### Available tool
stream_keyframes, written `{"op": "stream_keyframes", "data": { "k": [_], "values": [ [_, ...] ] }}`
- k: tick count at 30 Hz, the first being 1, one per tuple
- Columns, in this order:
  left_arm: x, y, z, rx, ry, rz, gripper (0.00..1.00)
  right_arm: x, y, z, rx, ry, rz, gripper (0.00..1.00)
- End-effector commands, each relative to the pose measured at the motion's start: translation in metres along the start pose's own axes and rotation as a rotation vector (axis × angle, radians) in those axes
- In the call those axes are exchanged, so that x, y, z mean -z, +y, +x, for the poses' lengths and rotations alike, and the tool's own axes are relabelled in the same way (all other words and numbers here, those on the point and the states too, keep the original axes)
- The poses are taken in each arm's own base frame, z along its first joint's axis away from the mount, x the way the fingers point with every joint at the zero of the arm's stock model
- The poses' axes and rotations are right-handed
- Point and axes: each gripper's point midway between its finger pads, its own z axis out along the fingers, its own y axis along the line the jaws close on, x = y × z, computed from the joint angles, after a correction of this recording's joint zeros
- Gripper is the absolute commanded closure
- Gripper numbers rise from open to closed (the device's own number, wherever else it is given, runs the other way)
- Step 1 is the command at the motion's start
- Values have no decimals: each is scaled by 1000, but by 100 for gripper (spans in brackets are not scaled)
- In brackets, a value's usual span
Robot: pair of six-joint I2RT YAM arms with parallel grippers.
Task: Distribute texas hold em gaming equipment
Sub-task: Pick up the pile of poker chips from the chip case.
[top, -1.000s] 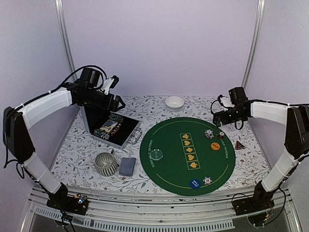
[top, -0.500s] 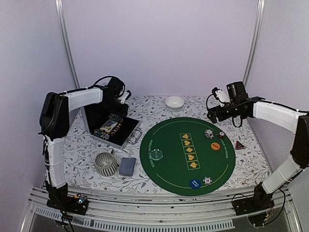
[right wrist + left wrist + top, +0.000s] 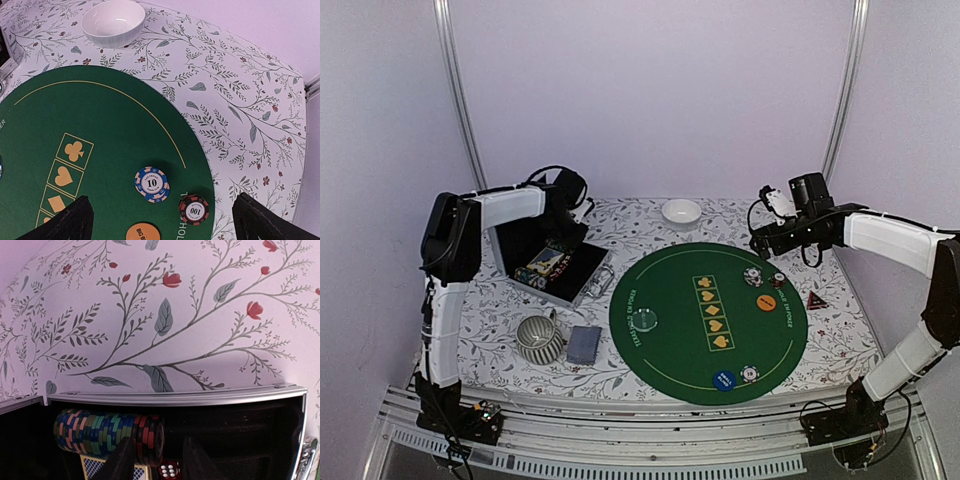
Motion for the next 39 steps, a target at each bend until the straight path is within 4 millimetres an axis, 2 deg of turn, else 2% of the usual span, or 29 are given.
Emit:
{"op": "stream_keyframes", "data": {
  "k": [1, 7, 12, 18, 24, 34, 39],
  "values": [
    [-10, 1, 12, -20, 50, -14, 65, -1, 3, 0, 8, -3, -10, 1],
    [-13, -5, 16, -20, 61, 8, 67, -3, 5, 0, 4, 1, -20, 1],
    [3, -11, 14, -13, 30, 33, 68, -3, 5, 0, 7, 4, -22, 1],
    [4, -2, 14, -25, 23, -22, 67, -5, 8, 0, 8, 9, -36, 1],
    [11, 5, 9, -24, 4, -56, 59, -7, 10, 2, 8, 22, -47, 1],
    [-7, 3, 22, -33, 46, -47, 66, -5, 10, 3, 11, 26, -51, 1],
    [-9, -14, 24, -43, 51, 27, 69, -5, 11, 3, 12, 28, -54, 1]
  ]
}}
